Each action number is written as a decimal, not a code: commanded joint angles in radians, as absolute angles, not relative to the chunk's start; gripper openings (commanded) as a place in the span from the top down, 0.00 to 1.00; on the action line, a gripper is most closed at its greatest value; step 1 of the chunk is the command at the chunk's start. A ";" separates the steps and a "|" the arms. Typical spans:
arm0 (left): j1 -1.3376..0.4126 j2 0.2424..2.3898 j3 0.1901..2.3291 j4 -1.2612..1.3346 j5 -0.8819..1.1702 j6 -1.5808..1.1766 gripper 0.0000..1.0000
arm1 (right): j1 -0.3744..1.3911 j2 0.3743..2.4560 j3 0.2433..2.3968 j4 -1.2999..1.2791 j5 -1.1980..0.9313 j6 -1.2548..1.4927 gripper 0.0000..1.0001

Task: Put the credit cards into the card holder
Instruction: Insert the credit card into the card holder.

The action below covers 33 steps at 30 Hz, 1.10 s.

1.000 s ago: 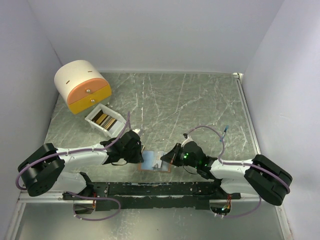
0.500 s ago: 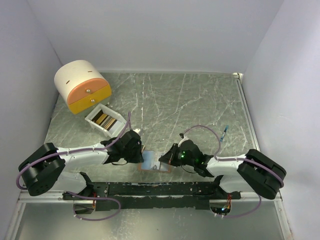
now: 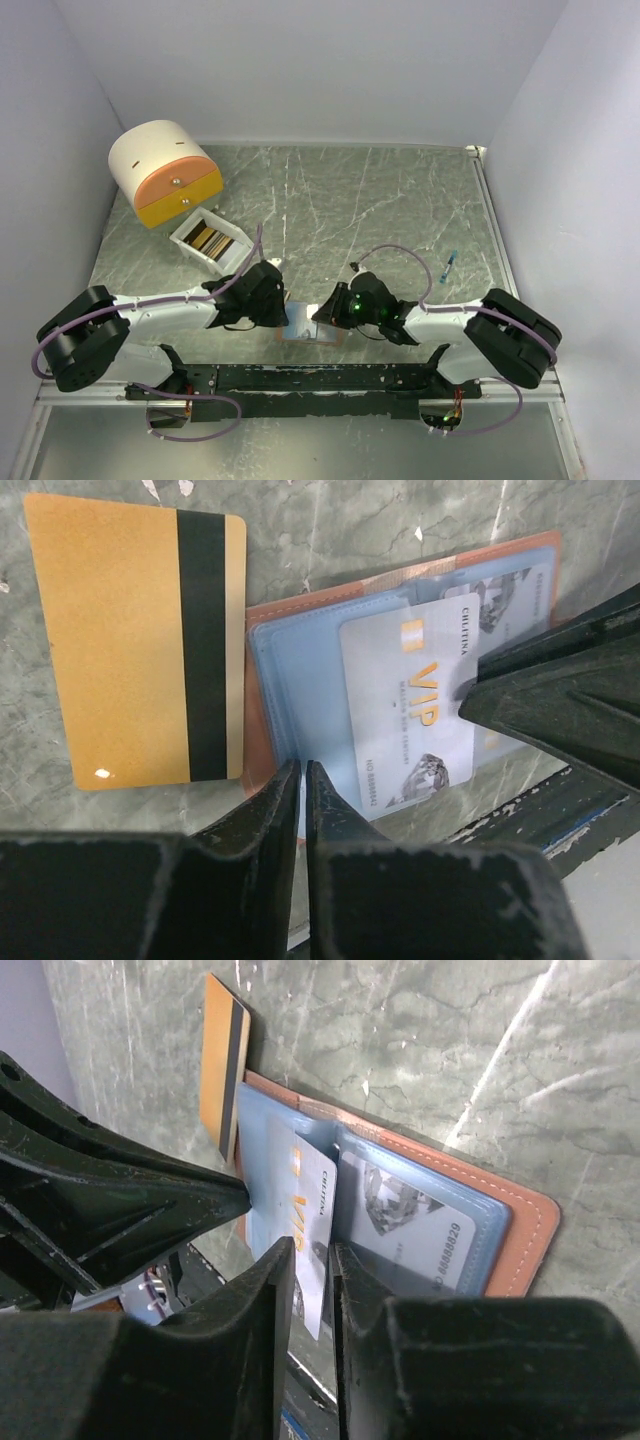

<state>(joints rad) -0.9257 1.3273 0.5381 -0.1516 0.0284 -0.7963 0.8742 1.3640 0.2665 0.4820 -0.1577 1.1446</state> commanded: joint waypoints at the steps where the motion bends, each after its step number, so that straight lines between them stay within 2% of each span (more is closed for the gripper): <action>1: -0.937 1.295 0.587 -0.194 -0.004 -0.809 0.80 | 0.870 1.294 0.315 0.293 -0.096 1.099 0.75; 4: -0.937 1.272 0.601 -0.217 -0.024 -0.806 0.71 | 0.871 1.263 0.330 0.222 -0.074 1.093 0.67; 6: -0.937 1.255 0.601 -0.229 -0.039 -0.806 0.63 | 0.871 1.252 0.332 0.199 -0.067 1.096 0.65; 9: -0.937 1.223 0.585 -0.237 -0.058 -0.819 0.57 | 0.874 1.240 0.325 0.214 -0.071 1.105 0.62; 21: -0.936 1.167 0.492 -0.194 -0.054 -0.848 0.52 | 0.910 1.347 0.381 0.263 -0.092 1.098 0.61; 23: -0.936 1.173 0.489 -0.182 -0.042 -0.849 0.51 | 0.917 1.357 0.386 0.276 -0.093 1.095 0.64; 28: -0.936 1.189 0.479 -0.134 -0.018 -0.848 0.55 | 0.938 1.382 0.410 0.264 -0.068 1.083 0.78; 33: -0.936 1.193 0.484 -0.124 0.001 -0.838 0.64 | 0.947 1.398 0.403 0.290 -0.066 1.095 0.87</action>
<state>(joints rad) -0.9287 1.1885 0.4885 -0.1715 -0.0311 -0.8455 0.9375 1.3830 0.3946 0.2798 -0.0849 1.0985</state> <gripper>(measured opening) 0.384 0.151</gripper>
